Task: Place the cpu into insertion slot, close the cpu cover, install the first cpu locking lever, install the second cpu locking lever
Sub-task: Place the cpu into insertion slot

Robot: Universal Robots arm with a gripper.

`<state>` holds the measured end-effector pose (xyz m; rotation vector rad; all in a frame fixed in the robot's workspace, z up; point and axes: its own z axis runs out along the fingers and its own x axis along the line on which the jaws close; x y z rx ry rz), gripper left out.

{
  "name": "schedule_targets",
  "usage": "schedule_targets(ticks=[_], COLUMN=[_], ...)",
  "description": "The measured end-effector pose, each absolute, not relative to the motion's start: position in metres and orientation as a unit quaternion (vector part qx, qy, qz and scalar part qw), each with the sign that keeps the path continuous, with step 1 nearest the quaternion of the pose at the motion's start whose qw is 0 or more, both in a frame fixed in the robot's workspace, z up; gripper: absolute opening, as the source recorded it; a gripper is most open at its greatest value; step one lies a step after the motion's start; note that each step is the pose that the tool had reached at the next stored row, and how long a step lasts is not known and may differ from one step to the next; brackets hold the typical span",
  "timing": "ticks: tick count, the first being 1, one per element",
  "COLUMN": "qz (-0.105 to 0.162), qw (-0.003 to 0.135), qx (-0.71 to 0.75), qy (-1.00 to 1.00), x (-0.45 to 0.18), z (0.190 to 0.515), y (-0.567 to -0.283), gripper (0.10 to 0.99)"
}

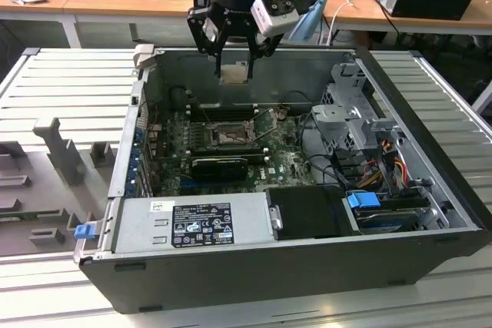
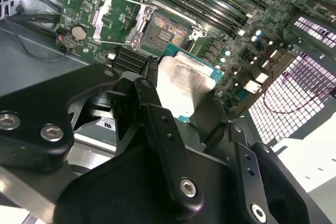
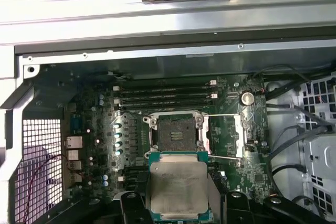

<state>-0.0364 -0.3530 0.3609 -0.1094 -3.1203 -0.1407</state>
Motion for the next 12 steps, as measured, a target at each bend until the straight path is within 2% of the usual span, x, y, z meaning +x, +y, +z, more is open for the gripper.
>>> schedule_targets(ticks=[12], qz=[-0.045], qw=[0.007], qx=[-0.051], qy=[-0.998], x=[-0.0364], z=[0.3608], y=[-0.353], gripper=[0.525])
